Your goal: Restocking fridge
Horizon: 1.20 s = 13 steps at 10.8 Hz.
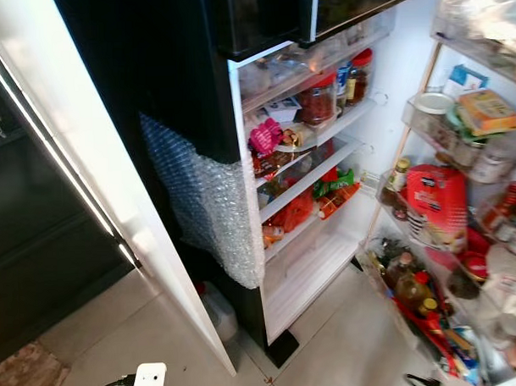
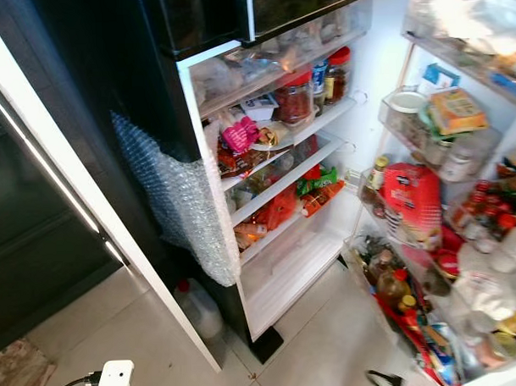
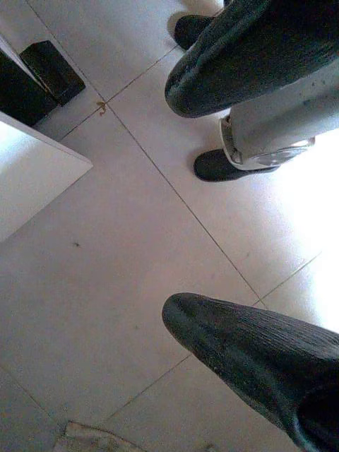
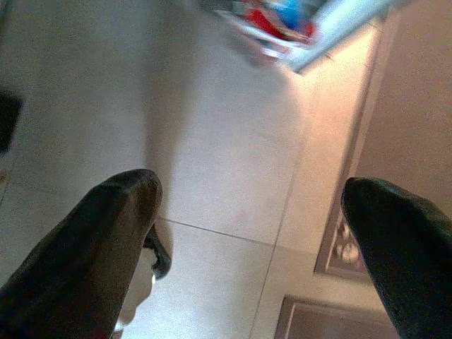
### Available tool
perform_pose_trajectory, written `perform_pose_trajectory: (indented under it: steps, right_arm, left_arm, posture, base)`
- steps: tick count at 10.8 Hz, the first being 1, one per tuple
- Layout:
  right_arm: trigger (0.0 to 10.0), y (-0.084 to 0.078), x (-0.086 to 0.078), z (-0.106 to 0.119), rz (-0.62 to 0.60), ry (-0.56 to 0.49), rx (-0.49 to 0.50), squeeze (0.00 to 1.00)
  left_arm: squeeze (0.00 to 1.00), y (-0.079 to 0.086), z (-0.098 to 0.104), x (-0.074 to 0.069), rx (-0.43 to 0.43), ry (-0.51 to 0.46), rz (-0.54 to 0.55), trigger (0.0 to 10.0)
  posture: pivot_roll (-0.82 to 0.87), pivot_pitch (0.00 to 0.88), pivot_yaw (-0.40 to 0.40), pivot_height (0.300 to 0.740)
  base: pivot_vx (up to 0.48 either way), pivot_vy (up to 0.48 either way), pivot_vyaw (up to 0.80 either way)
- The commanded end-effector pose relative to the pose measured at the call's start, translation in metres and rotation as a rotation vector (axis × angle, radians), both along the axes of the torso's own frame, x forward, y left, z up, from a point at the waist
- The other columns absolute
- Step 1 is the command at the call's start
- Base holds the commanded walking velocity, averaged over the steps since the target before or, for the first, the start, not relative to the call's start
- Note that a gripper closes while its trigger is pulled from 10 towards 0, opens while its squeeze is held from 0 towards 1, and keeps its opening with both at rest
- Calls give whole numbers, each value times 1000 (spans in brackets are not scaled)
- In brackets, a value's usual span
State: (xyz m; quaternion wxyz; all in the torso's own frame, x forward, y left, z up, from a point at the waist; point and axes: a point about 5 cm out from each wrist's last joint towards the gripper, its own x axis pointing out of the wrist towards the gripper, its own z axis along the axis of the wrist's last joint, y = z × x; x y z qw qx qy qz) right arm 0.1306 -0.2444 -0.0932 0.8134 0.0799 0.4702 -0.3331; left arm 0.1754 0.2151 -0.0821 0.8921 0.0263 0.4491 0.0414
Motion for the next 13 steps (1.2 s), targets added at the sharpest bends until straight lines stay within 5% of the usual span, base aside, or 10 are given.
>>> perform_pose_trajectory:
  steps: [1, 2, 3, 7, 13]
  right_arm:
    - [10000, -15, -7, 3, -100, -16, -54, 0]
    - [10000, -48, -22, 13, -226, -43, -165, 0]
    - [10000, -55, -31, 15, -258, -24, -218, 0]
    - [10000, -71, -48, 22, -441, -30, -333, 0]
    - [10000, -87, -49, 37, -515, -124, -453, 0]
  left_arm:
    - [0, 3, -3, -8, 21, 39, -8, 10000]
    - [0, 3, -3, -8, 24, 41, -13, 10000]
    - [0, 4, -3, -8, 28, 44, -22, 10000]
    - [0, 4, -3, -9, 37, 47, -41, 10000]
    - [0, 6, -4, -11, 50, 56, -66, 10000]
  posture:
    - [-15, 10, 54, 740]
    - [-22, 7, 56, 740]
    - [-31, 1, 57, 740]
    - [-41, 0, 66, 740]
    - [-54, 0, 71, 740]
  base:
    - [0, 0, 0]
    - [0, 0, 0]
    - [0, 0, 0]
    - [0, 0, 0]
    - [0, 0, 0]
